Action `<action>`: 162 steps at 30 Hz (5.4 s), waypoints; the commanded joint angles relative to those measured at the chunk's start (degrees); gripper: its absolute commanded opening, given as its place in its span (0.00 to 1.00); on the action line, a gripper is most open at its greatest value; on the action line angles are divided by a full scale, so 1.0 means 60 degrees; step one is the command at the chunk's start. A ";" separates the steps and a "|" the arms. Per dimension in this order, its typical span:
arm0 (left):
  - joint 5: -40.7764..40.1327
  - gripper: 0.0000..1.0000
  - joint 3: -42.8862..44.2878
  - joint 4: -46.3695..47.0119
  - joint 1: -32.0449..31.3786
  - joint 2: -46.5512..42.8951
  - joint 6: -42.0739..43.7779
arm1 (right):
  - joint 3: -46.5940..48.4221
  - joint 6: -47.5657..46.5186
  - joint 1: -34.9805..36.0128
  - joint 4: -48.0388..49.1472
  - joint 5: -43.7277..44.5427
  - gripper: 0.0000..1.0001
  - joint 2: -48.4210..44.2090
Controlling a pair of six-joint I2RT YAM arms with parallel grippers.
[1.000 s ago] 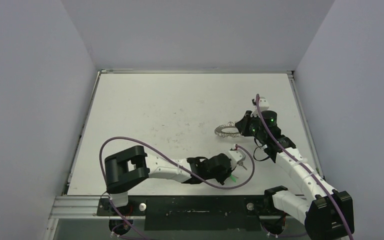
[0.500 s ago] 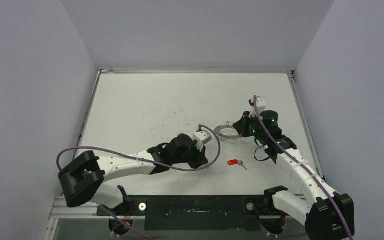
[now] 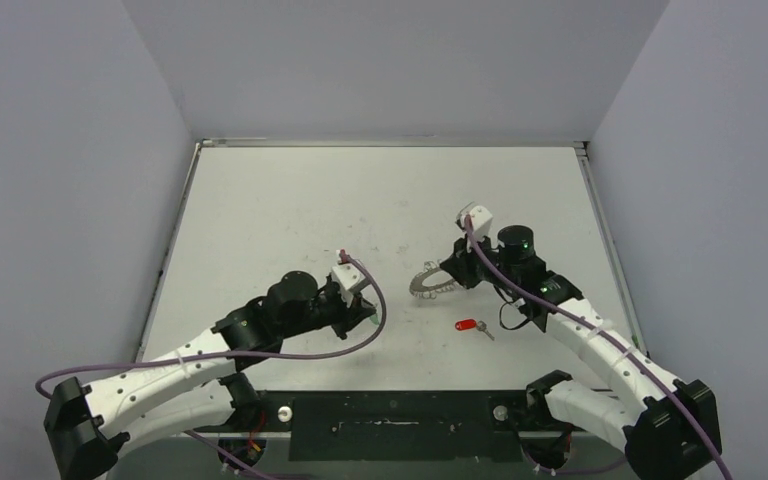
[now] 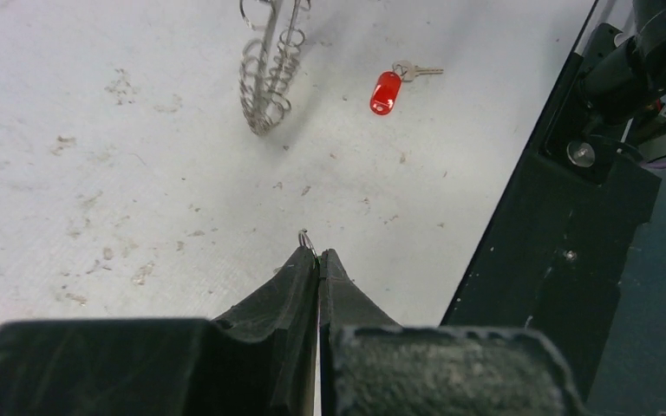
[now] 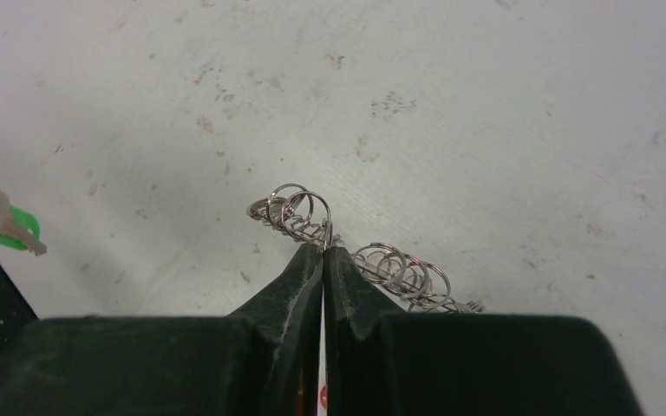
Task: Put the keys on the keyring
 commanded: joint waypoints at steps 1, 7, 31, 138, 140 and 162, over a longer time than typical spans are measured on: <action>-0.0094 0.00 -0.0183 -0.0860 0.0027 -0.0997 0.1757 | 0.0597 -0.1581 0.0736 0.0072 -0.0793 0.00 -0.0038; 0.0296 0.00 0.0057 -0.1737 0.0017 -0.1379 0.2947 | 0.0902 -0.2485 0.1161 -0.0185 -0.2179 0.00 0.0137; 0.1598 0.00 -0.0749 0.1677 -0.0028 -0.0239 0.2876 | 0.0724 -0.2749 0.3005 0.0970 -0.3454 0.00 0.1242; -0.1440 0.00 -0.3519 0.4678 -0.0369 -0.0943 -0.0265 | 0.0123 -0.2158 0.3766 0.2379 -0.3535 0.00 0.0529; -0.1439 0.00 -0.3571 0.4709 -0.0380 -0.0924 -0.0267 | 0.0102 -0.2152 0.3771 0.2424 -0.3536 0.00 0.0508; -0.1601 0.00 -0.3641 0.4818 -0.0339 -0.0853 -0.1123 | -0.0219 -0.2109 0.3771 0.2953 -0.3635 0.00 0.0175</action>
